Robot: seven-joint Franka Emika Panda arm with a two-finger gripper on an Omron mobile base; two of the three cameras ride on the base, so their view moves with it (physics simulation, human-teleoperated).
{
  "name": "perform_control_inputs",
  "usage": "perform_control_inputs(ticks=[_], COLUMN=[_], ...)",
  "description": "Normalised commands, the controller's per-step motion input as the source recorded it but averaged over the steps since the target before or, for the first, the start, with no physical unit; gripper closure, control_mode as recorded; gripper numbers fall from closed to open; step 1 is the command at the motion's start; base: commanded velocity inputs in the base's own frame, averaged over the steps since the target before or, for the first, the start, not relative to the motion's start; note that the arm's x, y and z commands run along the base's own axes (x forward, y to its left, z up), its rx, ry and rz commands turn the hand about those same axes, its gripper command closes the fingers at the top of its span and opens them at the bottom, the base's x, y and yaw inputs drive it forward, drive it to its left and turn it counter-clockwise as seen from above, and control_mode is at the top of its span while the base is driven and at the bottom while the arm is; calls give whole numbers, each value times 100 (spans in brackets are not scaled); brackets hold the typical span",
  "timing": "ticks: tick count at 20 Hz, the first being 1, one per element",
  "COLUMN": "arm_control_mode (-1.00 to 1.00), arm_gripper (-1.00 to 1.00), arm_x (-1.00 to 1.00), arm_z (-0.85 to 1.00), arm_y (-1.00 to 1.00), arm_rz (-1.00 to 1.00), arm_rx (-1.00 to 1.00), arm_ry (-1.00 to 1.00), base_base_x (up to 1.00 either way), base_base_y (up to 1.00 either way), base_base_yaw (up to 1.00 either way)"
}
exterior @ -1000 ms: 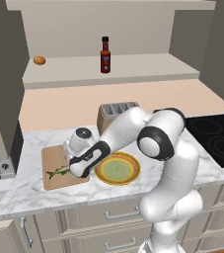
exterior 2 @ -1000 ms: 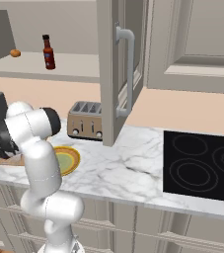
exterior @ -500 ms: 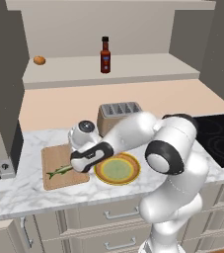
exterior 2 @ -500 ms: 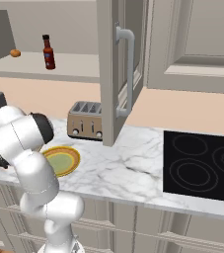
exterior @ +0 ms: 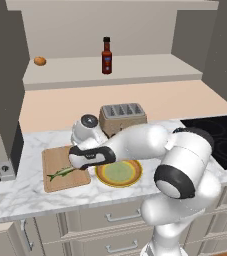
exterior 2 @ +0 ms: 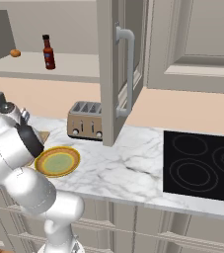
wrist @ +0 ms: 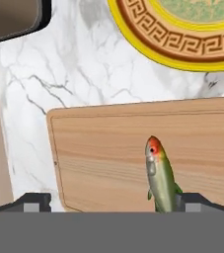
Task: Pick the fish from the plate and place it on the cutting board. Then pick the condiment bottle from the cabinet and place it next to the cutting board.
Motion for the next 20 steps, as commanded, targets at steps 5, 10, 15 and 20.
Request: perform_control_inputs(ticks=[5,10,15,20], arm_control_mode=[-100,-100,-100,-100], arm_gripper=[-100,-100,-100,-100], arm_x=[-17,-12,-7,-11], arm_z=[43,46,43,30], arm_y=[0,0,-3,-18], arm_rz=[-11,-5,-3,-2], arm_rx=[13,18,18,16], arm_ry=[0,0,0,0], base_base_x=[0,0,0,0], base_base_y=[0,0,0,0], base_base_yaw=[0,0,0,0])
